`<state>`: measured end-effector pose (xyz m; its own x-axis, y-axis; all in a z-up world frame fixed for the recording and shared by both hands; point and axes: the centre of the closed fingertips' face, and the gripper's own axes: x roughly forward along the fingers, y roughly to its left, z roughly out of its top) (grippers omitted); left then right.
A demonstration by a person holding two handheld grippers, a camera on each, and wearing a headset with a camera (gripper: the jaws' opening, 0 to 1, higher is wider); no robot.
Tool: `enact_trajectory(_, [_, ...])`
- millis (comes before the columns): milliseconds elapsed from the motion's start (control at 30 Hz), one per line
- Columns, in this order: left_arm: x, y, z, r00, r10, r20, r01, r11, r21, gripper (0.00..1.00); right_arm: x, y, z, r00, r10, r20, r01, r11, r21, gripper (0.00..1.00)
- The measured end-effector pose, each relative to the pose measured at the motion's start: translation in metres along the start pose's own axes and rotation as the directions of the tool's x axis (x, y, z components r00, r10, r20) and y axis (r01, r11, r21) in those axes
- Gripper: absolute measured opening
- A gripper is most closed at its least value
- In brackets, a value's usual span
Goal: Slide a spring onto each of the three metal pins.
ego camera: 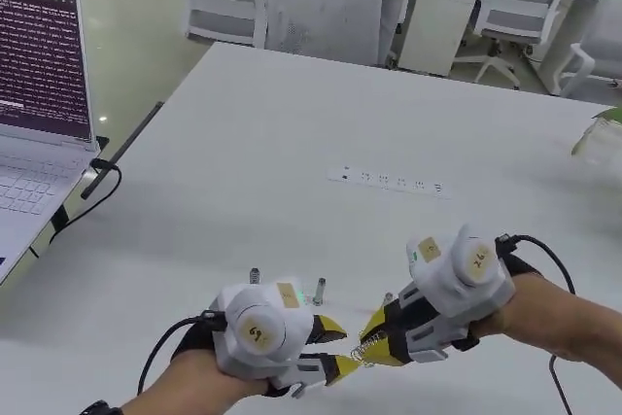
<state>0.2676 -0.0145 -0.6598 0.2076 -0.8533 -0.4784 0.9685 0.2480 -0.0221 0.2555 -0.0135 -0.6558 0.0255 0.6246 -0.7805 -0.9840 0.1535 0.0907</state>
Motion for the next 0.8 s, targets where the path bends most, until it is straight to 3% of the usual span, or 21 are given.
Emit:
enact_trajectory(300, [-0.008,0.003,-0.006,0.9998,0.019,0.006,-0.019,0.998,-0.053,0.17,-0.001,-0.002,-0.006,0.9999,-0.013,-0.001,0.013,1.0,0.025,0.08])
enact_trajectory(467, [-0.017,0.009,-0.015,0.9989,0.046,-0.002,-0.046,0.996,-0.074,0.19,-0.003,-0.003,-0.009,0.9997,-0.024,-0.002,0.024,0.999,0.039,0.08])
enact_trajectory(633, [-0.027,0.018,-0.022,0.9969,0.079,0.008,-0.077,0.988,-0.134,0.21,-0.004,-0.007,-0.016,0.9992,-0.038,-0.009,0.038,0.998,0.054,0.08])
enact_trajectory(800, [-0.036,0.025,-0.028,0.9933,0.115,0.005,-0.113,0.981,-0.156,0.24,-0.004,-0.01,-0.019,0.9987,-0.05,-0.012,0.051,0.996,0.069,0.08])
